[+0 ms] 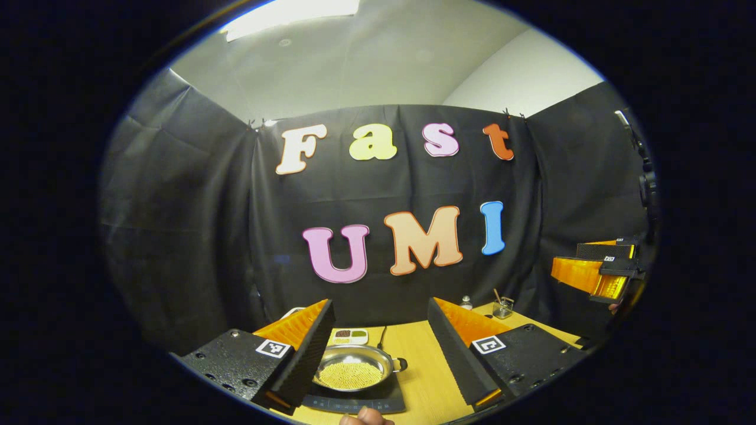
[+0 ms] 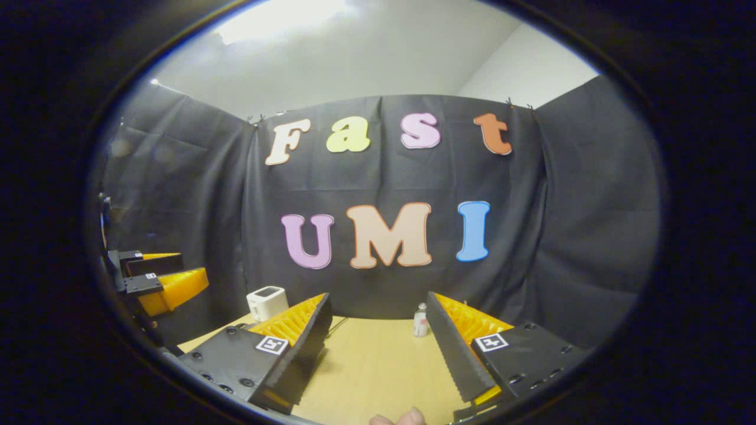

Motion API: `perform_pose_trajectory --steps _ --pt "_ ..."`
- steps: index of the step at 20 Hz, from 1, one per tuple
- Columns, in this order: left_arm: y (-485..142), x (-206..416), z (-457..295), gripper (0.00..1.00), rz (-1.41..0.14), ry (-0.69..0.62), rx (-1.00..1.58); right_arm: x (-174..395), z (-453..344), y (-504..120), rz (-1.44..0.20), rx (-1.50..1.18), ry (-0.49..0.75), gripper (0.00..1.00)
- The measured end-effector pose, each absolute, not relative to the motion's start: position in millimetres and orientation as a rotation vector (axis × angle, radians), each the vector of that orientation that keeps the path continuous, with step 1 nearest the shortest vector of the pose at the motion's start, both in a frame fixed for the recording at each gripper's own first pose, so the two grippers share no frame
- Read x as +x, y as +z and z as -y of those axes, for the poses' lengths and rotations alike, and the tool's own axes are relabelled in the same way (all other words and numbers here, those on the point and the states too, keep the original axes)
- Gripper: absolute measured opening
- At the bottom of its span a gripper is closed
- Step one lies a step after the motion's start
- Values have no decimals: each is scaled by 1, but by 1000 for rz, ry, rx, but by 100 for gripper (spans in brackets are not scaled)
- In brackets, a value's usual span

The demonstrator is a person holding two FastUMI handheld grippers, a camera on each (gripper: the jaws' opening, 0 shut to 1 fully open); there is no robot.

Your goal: First push the handle of the pot to place it horizontally, then grasp the pot with both hands and set it on the induction cooktop.

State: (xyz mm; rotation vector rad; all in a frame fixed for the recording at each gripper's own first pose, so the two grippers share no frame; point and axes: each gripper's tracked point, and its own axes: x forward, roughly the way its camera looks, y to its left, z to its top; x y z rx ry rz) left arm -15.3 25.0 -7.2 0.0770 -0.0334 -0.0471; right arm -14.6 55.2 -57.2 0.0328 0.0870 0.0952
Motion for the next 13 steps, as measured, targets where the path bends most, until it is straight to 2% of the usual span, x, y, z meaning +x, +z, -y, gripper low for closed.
perform_pose_trajectory --steps 1,4,6,8,9,10,13 --pt "-3 -15 -20 96 44 -48 73 -13 -58 -56 -88 34 108 98" --pt "-2 -13 -5 95 38 -50 63 -14 -52 -47 -77 48 127 100" --pt "-5 -14 12 99 21 -56 49 -16 -34 -47 -67 32 127 99" --pt "-5 -16 23 99 15 -46 44 -22 -15 -53 -76 38 122 99" --pt "-4 -17 30 96 15 -42 45 -24 -6 -56 -81 52 122 99" --pt "-5 -18 37 99 9 -42 49 -25 3 -56 -86 67 120 99" --pt "-7 -24 51 99 -10 -23 58 -25 29 -56 -90 103 120 98"
